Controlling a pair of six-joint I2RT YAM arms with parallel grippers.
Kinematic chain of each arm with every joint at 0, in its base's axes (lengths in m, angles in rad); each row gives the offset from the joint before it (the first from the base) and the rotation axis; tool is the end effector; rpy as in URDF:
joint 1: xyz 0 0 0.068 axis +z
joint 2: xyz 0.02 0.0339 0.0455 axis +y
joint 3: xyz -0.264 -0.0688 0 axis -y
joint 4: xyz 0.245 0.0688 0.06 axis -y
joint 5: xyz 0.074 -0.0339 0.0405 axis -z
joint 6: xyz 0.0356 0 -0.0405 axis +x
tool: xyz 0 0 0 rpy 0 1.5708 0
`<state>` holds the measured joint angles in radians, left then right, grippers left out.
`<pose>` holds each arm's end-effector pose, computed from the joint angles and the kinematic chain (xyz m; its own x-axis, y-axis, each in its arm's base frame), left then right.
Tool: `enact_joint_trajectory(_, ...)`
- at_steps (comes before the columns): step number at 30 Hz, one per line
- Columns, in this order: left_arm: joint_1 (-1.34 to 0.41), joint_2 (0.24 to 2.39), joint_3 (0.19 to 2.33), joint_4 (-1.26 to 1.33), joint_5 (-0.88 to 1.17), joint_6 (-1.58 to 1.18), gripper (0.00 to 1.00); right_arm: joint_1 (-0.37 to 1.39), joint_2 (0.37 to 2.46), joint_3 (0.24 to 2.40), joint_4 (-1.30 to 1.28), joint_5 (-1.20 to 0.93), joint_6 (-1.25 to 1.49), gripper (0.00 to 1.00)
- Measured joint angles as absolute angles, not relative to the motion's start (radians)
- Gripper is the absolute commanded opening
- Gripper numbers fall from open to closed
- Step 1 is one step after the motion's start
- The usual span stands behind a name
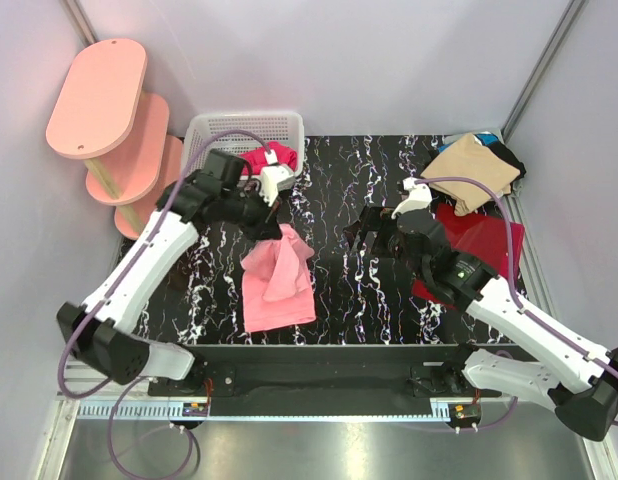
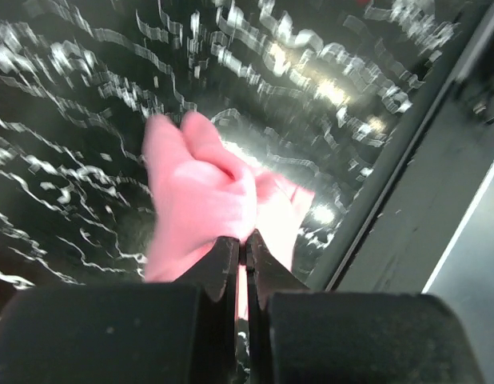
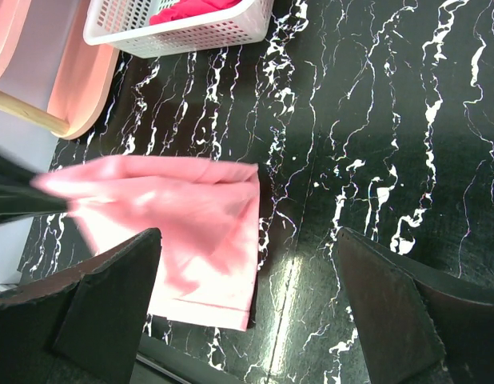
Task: Fold and stack the t-shirts
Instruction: Move the tshirt to the center of the board, then flatten out the tshirt
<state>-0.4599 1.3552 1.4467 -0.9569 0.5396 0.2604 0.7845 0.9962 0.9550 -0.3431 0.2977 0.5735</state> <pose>0.2336 -0.1361 0.3739 -0.4844 0.4864 -0.7272 0.8320 0.5130 -0.2111 0.1659 0.1508 0.3445 -0.4849 0.2489 -0.8384 -0.2617 0.8734 0.4106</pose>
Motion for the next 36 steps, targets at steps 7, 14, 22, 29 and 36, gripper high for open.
enact_joint_trajectory(7,-0.446,1.548,1.407,-0.854,0.458,0.276,0.81,0.785,1.014,0.955,-0.342,0.298,0.571,1.00)
enact_joint_trajectory(14,-0.266,1.632,1.476,-0.738,0.406,0.188,0.98,0.785,1.115,0.956,-0.345,0.262,0.527,0.98)
enact_joint_trajectory(22,-0.245,1.412,1.300,-0.776,0.424,0.220,0.98,0.851,1.300,1.009,-0.347,0.049,0.403,0.98)
enact_joint_trajectory(29,-0.233,1.289,1.161,-0.846,0.422,0.239,0.99,0.990,1.473,1.141,-0.342,-0.022,0.299,0.98)
enact_joint_trajectory(36,-0.115,1.217,1.142,-0.844,0.449,0.226,0.99,1.049,1.669,1.236,-0.317,-0.023,0.268,0.94)
